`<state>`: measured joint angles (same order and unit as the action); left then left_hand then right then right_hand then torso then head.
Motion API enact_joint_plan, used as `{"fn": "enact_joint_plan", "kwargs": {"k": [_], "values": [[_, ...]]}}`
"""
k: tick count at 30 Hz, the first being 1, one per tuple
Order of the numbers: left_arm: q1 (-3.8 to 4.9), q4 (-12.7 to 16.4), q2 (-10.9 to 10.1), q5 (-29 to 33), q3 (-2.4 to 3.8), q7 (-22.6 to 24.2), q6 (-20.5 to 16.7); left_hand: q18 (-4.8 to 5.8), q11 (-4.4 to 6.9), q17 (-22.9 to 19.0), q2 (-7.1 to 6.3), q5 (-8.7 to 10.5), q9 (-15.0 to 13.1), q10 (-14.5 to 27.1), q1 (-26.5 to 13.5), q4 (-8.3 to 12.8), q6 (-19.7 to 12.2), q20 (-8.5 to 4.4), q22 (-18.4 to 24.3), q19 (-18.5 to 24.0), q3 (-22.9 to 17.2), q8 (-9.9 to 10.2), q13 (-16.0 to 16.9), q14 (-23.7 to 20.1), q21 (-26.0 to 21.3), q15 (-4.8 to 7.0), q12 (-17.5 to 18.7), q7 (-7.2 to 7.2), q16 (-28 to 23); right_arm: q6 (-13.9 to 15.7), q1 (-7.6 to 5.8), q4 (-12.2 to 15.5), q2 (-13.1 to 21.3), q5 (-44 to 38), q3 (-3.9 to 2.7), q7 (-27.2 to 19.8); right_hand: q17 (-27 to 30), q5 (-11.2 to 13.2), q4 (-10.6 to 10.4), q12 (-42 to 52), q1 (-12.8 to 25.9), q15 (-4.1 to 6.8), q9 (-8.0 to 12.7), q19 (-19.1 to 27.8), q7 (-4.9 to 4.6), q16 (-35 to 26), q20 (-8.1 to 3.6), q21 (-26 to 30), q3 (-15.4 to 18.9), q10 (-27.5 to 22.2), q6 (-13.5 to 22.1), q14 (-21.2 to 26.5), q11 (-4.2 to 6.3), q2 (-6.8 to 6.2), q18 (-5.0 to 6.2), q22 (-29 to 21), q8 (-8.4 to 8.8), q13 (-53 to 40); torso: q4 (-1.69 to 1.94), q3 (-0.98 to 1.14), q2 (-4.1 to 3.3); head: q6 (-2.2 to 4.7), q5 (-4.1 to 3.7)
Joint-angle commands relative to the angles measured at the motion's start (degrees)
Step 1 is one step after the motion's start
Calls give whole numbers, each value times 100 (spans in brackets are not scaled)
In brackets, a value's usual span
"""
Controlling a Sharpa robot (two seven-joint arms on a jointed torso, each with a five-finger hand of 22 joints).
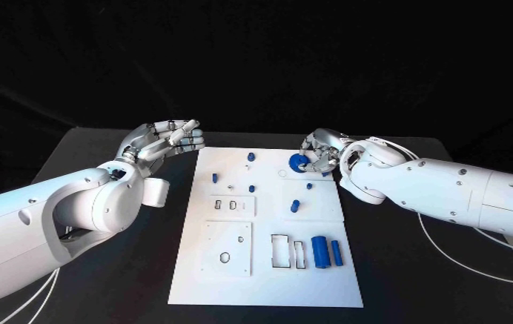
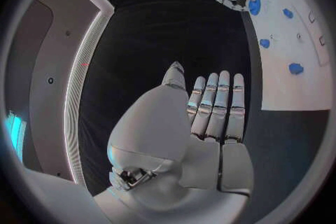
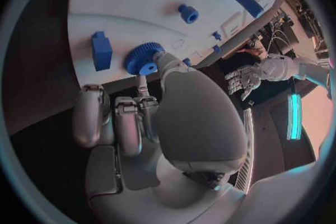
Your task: Assemble the parts on the task board
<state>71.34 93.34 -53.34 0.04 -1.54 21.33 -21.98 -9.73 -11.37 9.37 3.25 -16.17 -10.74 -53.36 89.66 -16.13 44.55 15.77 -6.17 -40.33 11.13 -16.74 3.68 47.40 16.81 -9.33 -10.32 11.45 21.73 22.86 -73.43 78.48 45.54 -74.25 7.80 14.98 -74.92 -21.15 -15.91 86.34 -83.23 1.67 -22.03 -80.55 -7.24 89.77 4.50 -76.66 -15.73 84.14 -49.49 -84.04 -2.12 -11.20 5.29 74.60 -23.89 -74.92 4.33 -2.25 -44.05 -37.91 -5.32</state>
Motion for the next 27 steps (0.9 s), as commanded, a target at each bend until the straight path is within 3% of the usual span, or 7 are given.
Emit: {"fn": "enact_joint_plan", "kwargs": {"k": [1,3,5,11,19,22,27], "values": [[4,2,10,7,4,11,106,-60,4,-3,53,21,6,-37,17,-2,-52,3,5,45,42,28,6,10,-37,-18,31,183,-33,341,16,20,7,-373,10,112,-1508,-37,8,46,-34,44,-44,-22,110,23,-35,-31,-176,322,-208,-596,53,-19,-114,20,-28,-1122,6,-3,5,0,-7],[4,-1,10,7,4,9,106,-60,4,-3,53,21,6,-37,17,-2,-52,3,5,45,42,28,6,10,-37,-18,31,183,-33,442,16,38,11,-416,10,91,-1508,-23,4,54,-12,48,-47,-25,113,23,-39,-33,-214,329,-226,-596,57,-35,-115,26,-23,-1132,5,-5,4,7,-4],[4,-5,13,7,4,7,108,-60,4,-3,53,21,6,-37,17,-2,-52,3,5,45,42,28,6,10,-37,-18,31,183,-33,577,17,85,22,-507,9,61,-1508,161,-11,87,90,61,-62,-31,129,23,-52,-37,-325,359,-280,-596,71,-76,-118,41,-2,-1171,8,-4,6,11,-5],[4,-20,17,7,3,0,108,-60,4,-3,53,21,6,-37,17,-2,-52,3,5,45,42,28,6,10,-37,-18,31,183,-33,824,12,312,65,-792,4,34,-1508,210,-4,98,117,64,-69,-35,134,23,-56,-41,-365,369,-295,-596,74,-99,-120,51,9,-1186,2,-7,9,33,-2],[4,-27,26,7,3,-1,107,-60,4,-3,53,21,6,-37,17,-2,-52,3,5,45,42,28,6,10,-37,-18,31,183,-33,787,-3,668,-60,-1178,1,100,-1508,224,12,96,124,68,-69,-40,135,23,-60,-46,-404,368,-293,-596,76,-130,-122,61,32,-1184,1,-5,2,52,24],[4,-27,33,7,3,-2,111,-60,4,-3,53,21,6,-37,17,-2,-52,3,5,45,42,28,6,10,-37,-18,31,183,-33,784,-4,707,-176,-1324,1,137,-1508,225,14,94,124,68,-69,-40,134,23,-60,-45,-408,366,-290,-596,76,-133,-121,60,36,-1180,14,-7,1,49,29],[4,-31,38,7,3,-4,112,-60,4,-3,53,21,6,-37,17,-2,-52,3,5,45,42,28,6,10,-37,-18,31,183,-33,845,-5,683,-415,-1491,1,222,-1508,227,15,94,126,68,-68,-39,133,23,-61,-43,-422,366,-289,-596,75,-133,-121,60,43,-1181,18,-15,4,75,109]]}}
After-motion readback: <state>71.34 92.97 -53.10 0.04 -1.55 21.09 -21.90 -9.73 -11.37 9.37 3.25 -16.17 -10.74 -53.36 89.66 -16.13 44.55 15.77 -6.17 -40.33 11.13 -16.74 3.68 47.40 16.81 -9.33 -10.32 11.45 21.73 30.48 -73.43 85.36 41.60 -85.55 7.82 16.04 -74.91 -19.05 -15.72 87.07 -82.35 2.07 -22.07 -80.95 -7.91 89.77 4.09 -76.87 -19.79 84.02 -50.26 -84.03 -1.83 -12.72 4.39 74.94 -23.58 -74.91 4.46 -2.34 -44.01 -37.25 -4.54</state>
